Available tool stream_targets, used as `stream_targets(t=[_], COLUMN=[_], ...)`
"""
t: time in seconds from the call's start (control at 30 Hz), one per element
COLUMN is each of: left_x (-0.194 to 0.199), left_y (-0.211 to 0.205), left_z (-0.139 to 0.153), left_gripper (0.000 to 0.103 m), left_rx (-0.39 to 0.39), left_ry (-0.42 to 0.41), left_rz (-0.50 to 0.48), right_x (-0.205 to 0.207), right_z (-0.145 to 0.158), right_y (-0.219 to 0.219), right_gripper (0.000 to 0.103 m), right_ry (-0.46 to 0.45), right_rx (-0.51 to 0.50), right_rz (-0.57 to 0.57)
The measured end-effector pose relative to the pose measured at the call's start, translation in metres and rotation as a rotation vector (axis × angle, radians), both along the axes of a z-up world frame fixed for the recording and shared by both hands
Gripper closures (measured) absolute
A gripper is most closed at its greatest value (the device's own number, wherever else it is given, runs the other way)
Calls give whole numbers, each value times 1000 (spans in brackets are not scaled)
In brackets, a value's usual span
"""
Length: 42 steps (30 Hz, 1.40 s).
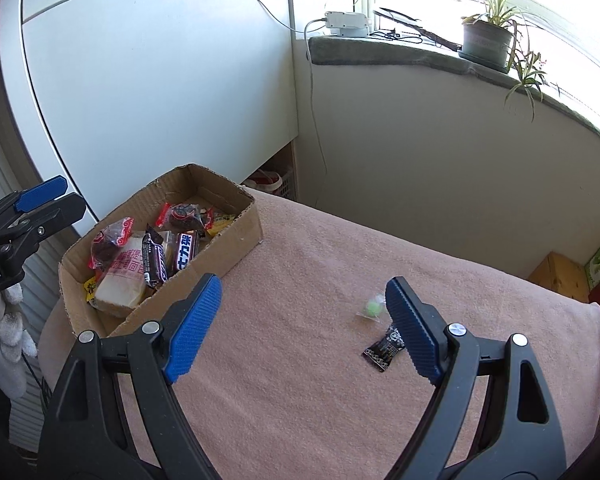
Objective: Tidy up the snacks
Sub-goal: 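Move both open tools to the green and black candies on the blanket, then grasp the small green candy with the left tool while the right tool grasps the black candy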
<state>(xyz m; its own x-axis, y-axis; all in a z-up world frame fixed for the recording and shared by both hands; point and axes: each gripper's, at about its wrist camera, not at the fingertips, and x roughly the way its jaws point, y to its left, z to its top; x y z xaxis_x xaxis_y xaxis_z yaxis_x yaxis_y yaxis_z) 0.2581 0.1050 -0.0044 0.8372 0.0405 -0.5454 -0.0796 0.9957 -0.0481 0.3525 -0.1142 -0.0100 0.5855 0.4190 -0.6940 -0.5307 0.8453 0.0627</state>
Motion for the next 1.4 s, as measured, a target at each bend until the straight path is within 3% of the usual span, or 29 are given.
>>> stream_targets(t=[0.3, 0.47, 0.67, 0.8, 0.97, 1.07, 1.4], left_x=[8, 16, 35, 50, 72, 88, 124], left_y=[-43, -68, -90, -99, -107, -113, -130], left_z=[-17, -33, -48, -56, -63, -69, -89], left_gripper=[26, 27, 49, 67, 77, 78, 78], left_rx=[-20, -39, -70, -98, -144, -159, -165], left_ry=[35, 75, 136, 165, 197, 220, 288], left_rz=[-98, -157, -220, -249, -279, -289, -331], right_x=[5, 20, 39, 45, 52, 56, 63], right_z=[-6, -23, -53, -67, -83, -92, -107], right_y=[-67, -99, -111, -101, -83, -74, -55], right_gripper=[16, 16, 18, 35, 51, 59, 66], right_ry=[-37, 76, 233, 267, 296, 303, 280], right_rx=[7, 33, 98, 101, 79, 56, -28], right_rz=[-81, -118, -156, -137, -131, -136, -134])
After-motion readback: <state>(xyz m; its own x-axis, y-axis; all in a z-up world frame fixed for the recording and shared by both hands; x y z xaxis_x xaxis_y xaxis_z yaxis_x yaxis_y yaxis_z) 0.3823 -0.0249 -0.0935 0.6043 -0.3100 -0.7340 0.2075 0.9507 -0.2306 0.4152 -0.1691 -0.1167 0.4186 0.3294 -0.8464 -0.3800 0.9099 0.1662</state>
